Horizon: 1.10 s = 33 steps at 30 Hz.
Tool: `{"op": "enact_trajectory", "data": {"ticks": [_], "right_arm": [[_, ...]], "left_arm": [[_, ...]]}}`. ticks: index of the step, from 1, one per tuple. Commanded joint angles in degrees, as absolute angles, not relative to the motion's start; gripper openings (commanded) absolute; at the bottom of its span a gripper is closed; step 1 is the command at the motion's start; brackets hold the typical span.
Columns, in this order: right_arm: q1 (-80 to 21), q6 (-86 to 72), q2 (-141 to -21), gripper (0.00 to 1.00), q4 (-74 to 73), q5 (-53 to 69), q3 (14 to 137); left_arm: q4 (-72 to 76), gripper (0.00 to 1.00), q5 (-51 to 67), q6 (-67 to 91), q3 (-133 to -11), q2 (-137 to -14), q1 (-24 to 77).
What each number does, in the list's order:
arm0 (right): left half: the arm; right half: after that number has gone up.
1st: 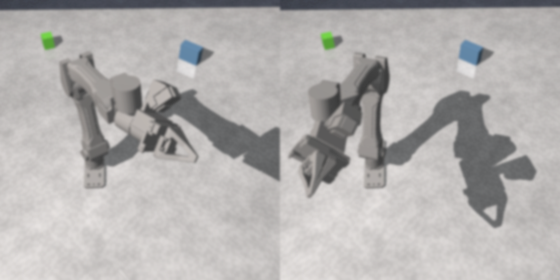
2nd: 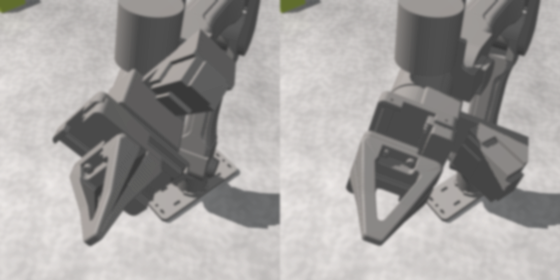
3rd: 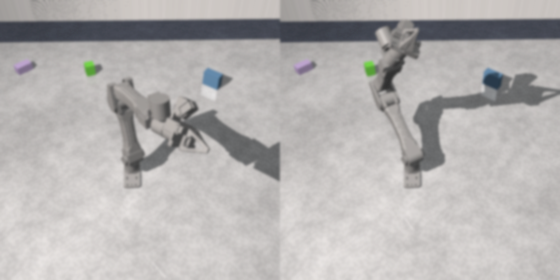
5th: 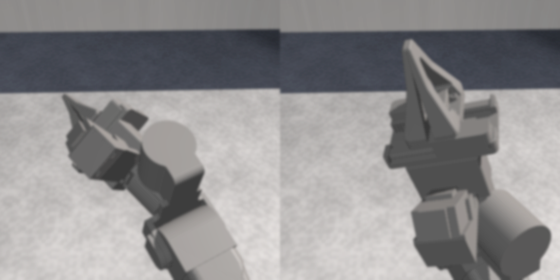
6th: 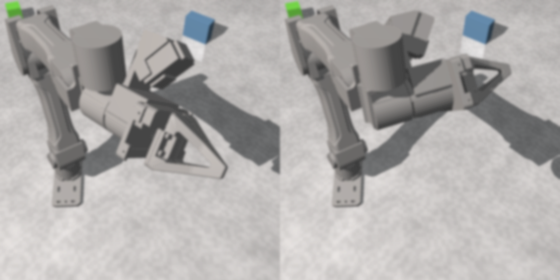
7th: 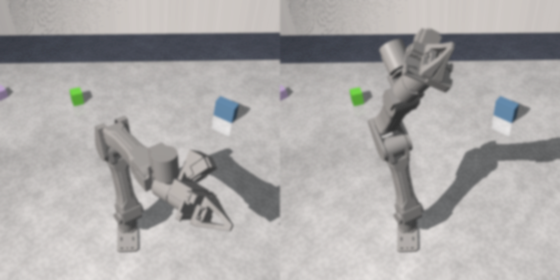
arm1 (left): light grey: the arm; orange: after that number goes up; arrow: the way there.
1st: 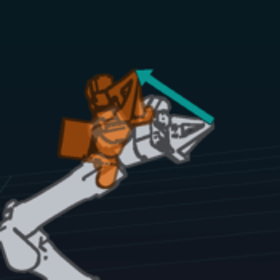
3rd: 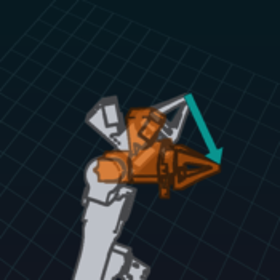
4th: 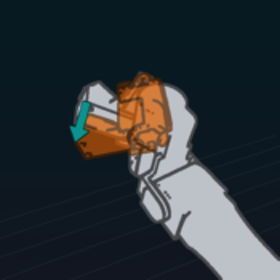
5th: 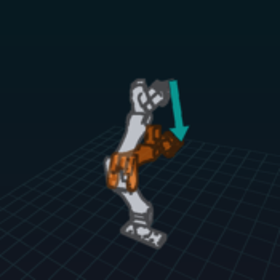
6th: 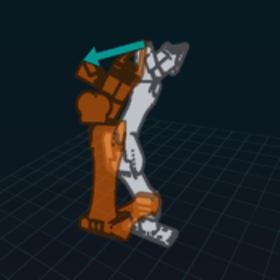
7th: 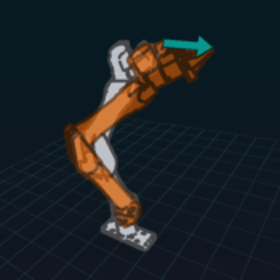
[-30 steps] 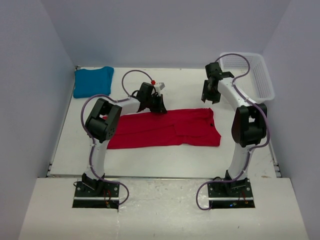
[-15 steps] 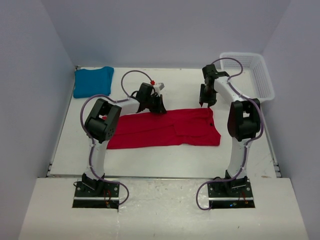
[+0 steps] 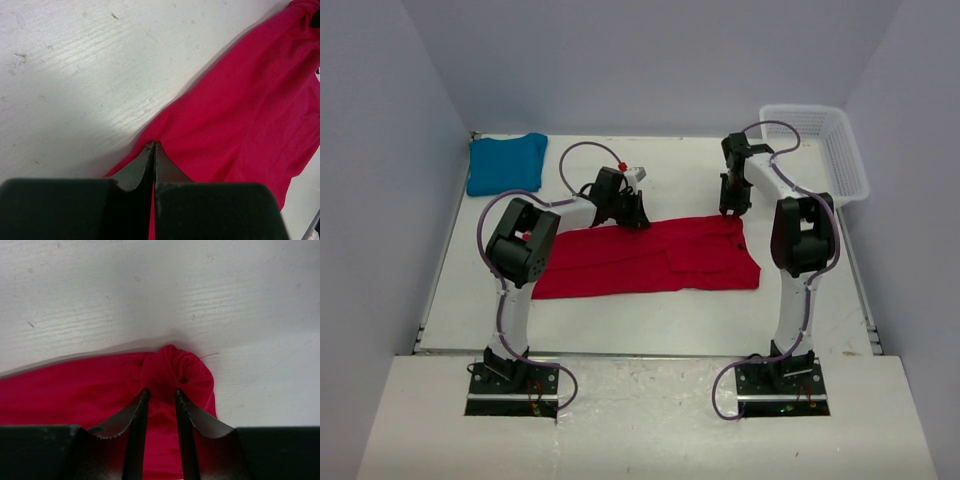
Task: Fold and stack the t-shirts
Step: Fold the other side of the tshirt into a rectangle
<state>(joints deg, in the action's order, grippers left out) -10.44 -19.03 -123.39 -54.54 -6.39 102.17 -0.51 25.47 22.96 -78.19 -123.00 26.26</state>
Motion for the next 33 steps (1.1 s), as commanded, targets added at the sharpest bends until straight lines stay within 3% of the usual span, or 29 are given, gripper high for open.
{"op": "enact_trajectory", "data": {"ticks": [1,7,9,24,33], "right_arm": [[-10.4,-19.2,-124.2,0.28,-55.6,-6.5,104.9],[-10.3,-20.1,-125.5,0.11,-54.9,-6.9,106.3],[-10.4,-20.8,-125.9,0.0,-54.9,-7.6,107.0],[-9.2,-31.2,-118.7,0.0,-53.1,-16.8,100.2],[-5.6,-27.4,-122.2,0.0,-54.7,-15.2,107.2]], "left_arm": [[-6.8,0.0,22.4,20.4,-75.8,-124.0,25.4],[-6.3,0.0,23.1,20.4,-76.0,-124.6,25.4],[-6.3,0.0,23.2,20.4,-76.2,-124.9,25.4],[-6.9,0.0,22.4,20.0,-77.2,-126.6,25.0],[-6.9,0.0,22.6,19.9,-77.0,-127.1,24.8]]}}
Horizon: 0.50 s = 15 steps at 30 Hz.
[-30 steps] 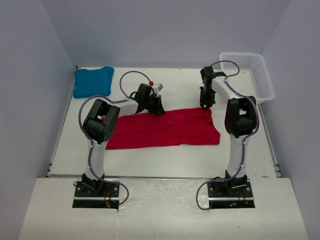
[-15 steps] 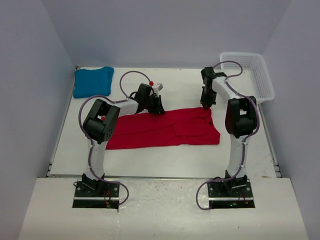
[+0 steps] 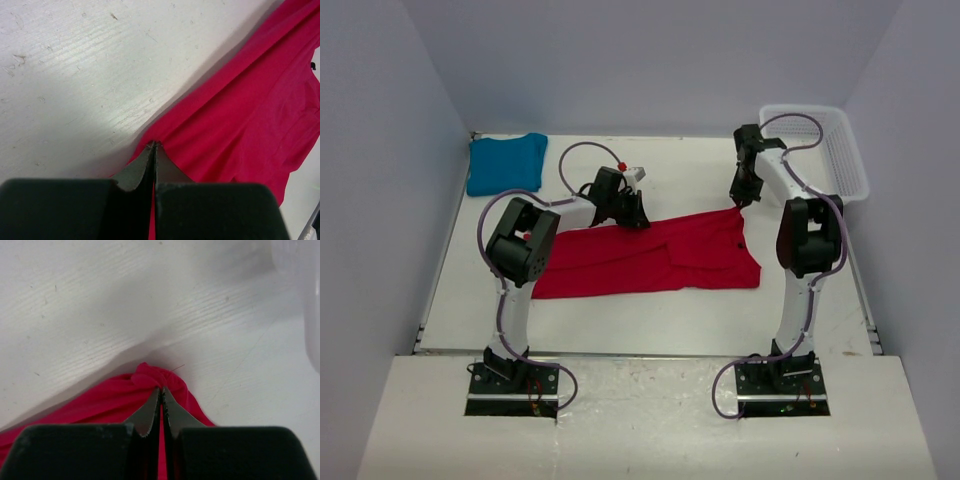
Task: Fold and stack the t-shirts
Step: Fold the other side of the tshirt into a rectangle
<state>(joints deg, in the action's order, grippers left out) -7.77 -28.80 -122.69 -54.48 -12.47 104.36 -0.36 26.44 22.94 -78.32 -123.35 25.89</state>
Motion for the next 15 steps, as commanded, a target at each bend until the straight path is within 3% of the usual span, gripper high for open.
{"op": "enact_trajectory", "data": {"ticks": [1,9,13,15], "right_arm": [[-5.4,-26.8,-122.5,0.0,-54.8,-15.4,107.9],[-3.8,-22.4,-125.5,0.01,-54.9,-13.8,112.1],[-3.8,-22.3,-128.1,0.19,-55.8,-13.1,115.0],[-3.9,-22.7,-128.0,0.23,-56.3,-14.0,114.7]], "left_arm": [[-6.9,0.0,22.5,20.0,-76.9,-127.2,24.8],[-6.9,0.0,22.5,20.0,-77.1,-127.5,24.6],[-6.6,0.0,22.9,20.0,-77.1,-128.0,24.6],[-6.6,0.0,22.9,20.0,-77.2,-128.1,24.6]]}}
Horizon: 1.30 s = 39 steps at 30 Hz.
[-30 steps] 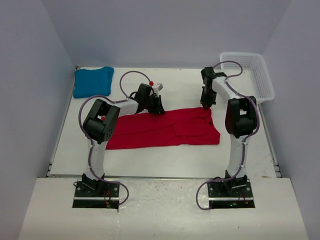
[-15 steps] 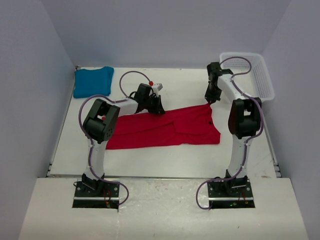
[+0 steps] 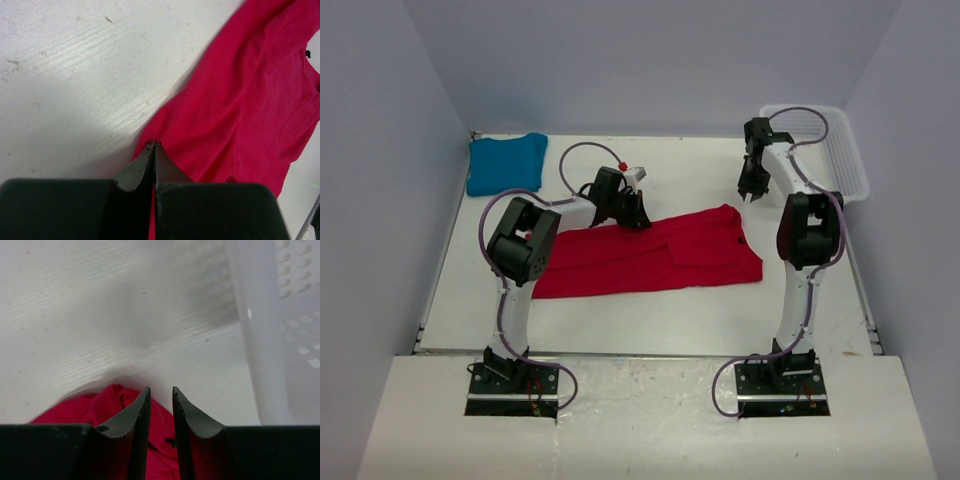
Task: Fold and stack the t-shirts
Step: Fold the other side of the tshirt into a rectangle, then rotate the tshirt 90 degrees
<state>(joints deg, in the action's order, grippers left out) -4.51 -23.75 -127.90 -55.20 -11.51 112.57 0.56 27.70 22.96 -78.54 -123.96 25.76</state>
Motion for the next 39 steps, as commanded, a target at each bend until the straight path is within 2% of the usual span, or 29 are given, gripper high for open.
{"op": "enact_trajectory", "data": {"ticks": [1,12,13,15,16,18,21,26,30,32,33,34,35,36,38,39], "right_arm": [[-4.0,-23.1,-126.5,0.26,-55.8,-14.5,112.7],[-7.3,-23.6,-109.3,0.36,-49.8,-12.0,98.2],[-7.6,-23.9,-108.0,0.36,-49.3,-11.9,95.7],[-8.3,-24.0,-103.8,0.37,-47.4,-11.1,93.2],[-8.5,-24.3,-102.6,0.37,-46.9,-10.0,91.0],[-9.0,-24.3,-100.0,0.38,-46.0,-9.9,89.0],[-9.5,-24.1,-96.5,0.4,-47.1,-10.5,87.1],[-10.4,-25.2,-92.0,0.54,-46.8,-10.4,84.7],[-12.0,-26.8,-88.8,0.56,-45.4,-7.5,80.6],[-13.4,-26.6,-87.3,0.49,-44.7,-7.7,79.2],[-13.8,-26.6,-86.8,0.24,-44.5,-8.2,77.7],[-13.9,-26.6,-86.2,0.11,-44.3,-8.3,77.1],[-14.1,-26.7,-84.9,0.01,-44.1,-8.3,76.5],[-14.2,-26.5,-84.2,0.0,-43.9,-7.8,75.2],[-14.5,-26.4,-82.5,0.0,-43.2,-7.6,73.8],[-14.5,-26.4,-82.1,0.0,-43.5,-8.3,73.2]], "left_arm": [[-6.6,0.0,23.2,20.1,-77.2,-128.1,24.6],[-4.7,0.01,25.0,20.4,-79.3,-123.3,25.7],[-4.9,0.08,24.8,20.2,-80.3,-123.0,26.1],[-6.0,0.14,23.9,19.2,-81.5,-122.0,27.2],[-6.3,0.22,22.8,18.9,-82.6,-121.6,28.0],[-7.7,0.29,21.6,17.7,-83.9,-120.8,28.7],[-8.9,0.49,19.3,16.3,-85.3,-119.3,30.5],[-9.8,0.58,18.5,14.9,-86.4,-118.2,32.0],[-10.9,0.62,17.8,13.4,-89.0,-119.2,33.5],[-11.2,0.59,18.7,12.7,-90.6,-120.8,34.4],[-12.1,0.56,19.2,12.4,-92.6,-121.5,34.5],[-12.2,0.46,20.4,12.3,-93.3,-122.1,35.0],[-12.2,0.42,21.0,12.0,-94.0,-123.1,35.2],[-12.6,0.33,21.5,11.8,-94.8,-123.6,35.5],[-12.6,0.24,21.5,11.3,-96.5,-124.4,36.7],[-12.6,0.16,22.1,11.2,-97.3,-124.7,37.1]]}}
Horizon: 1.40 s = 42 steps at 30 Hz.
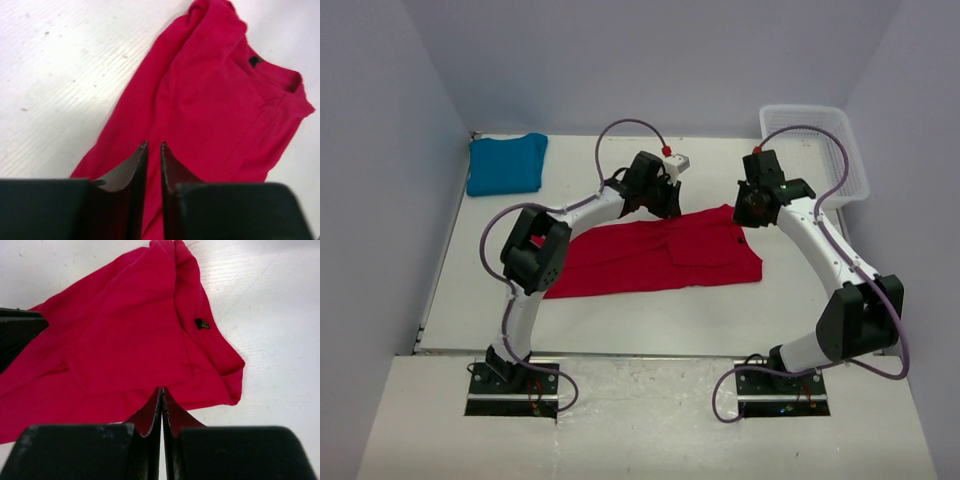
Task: Fold and stack the t-shirts
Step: Rotate the tshirt 90 degrees
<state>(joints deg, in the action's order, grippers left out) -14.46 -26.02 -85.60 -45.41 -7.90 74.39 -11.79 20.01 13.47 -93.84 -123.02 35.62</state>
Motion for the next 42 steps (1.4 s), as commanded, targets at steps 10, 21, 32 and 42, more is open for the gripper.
{"op": "enact_trajectory", "data": {"ticks": [10,21,32,42], "right_arm": [[-16.2,-27.2,-75.3,0.0,-46.5,-9.5,71.9],[-17.3,-27.2,-71.6,0.0,-49.0,-10.7,72.6],[-23.1,-28.6,-68.7,0.0,-48.7,-9.9,69.6],[-30.8,-30.6,-76.1,0.01,-44.0,-8.6,66.5]], "left_arm": [[-13.9,0.0,33.5,11.2,-113.3,-137.4,39.8],[-15.4,0.0,35.6,11.4,-124.5,-149.3,41.0],[-13.8,0.0,35.1,12.2,-130.3,-157.7,31.2],[-11.9,0.02,35.9,14.9,-136.3,-154.9,21.4]]}}
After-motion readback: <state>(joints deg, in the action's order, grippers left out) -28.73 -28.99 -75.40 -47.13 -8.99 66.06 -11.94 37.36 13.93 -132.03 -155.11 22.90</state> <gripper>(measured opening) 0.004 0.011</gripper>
